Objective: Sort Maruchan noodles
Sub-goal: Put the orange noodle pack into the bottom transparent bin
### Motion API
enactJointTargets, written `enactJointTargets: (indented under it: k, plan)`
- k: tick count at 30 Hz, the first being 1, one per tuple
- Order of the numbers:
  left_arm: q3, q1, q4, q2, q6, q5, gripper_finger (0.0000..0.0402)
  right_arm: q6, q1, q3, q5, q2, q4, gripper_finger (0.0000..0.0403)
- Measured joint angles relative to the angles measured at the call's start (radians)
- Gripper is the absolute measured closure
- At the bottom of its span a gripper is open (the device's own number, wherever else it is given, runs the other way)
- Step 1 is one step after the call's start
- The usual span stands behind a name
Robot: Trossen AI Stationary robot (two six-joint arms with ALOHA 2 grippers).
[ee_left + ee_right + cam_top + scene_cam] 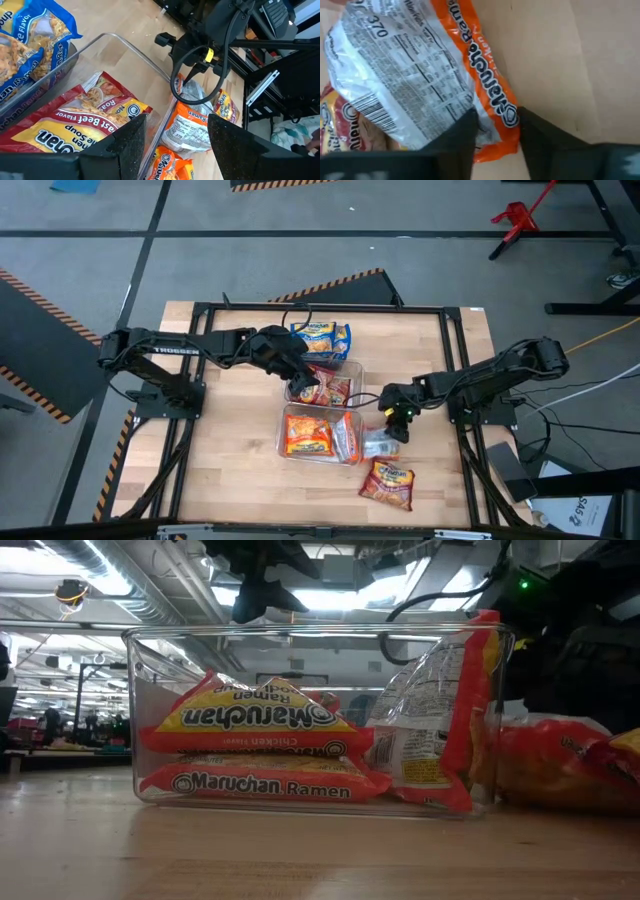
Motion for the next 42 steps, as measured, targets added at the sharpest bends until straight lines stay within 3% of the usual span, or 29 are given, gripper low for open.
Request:
enactJointTargets:
  k: [7,11,17,29,33,42]
  plan:
    - [0.000,0.000,0.000,0.000,0.000,-0.001,0.0196,0.028,0.000,0.002,0.047,0.001,-0.009,0.0391]
    - [0.000,0.000,0.001,0.000,0.001,-0.001,0.0196,0.059,0.000,0.033,0.082,0.002,-0.068,0.0392]
    - [0.000,0.000,0.001,0.000,0.001,-0.001,0.0196,0.057,0.000,0.146,0.185,-0.021,-0.323,0.0400]
    - [0.000,0.000,0.005,0.000,0.045,-0.080,0.0196,0.116,-0.001,0.364,0.453,-0.232,-0.729,0.0402]
    - [0.000,0.000,0.033,0.000,0.074,-0.139,0.0196,0.134,-0.001,0.418,0.526,-0.293,-0.776,0.0403]
    - [0.001,0.000,0.182,0.016,0.260,-0.140,0.0178,0.116,-0.001,0.513,0.599,-0.324,-0.766,0.0403]
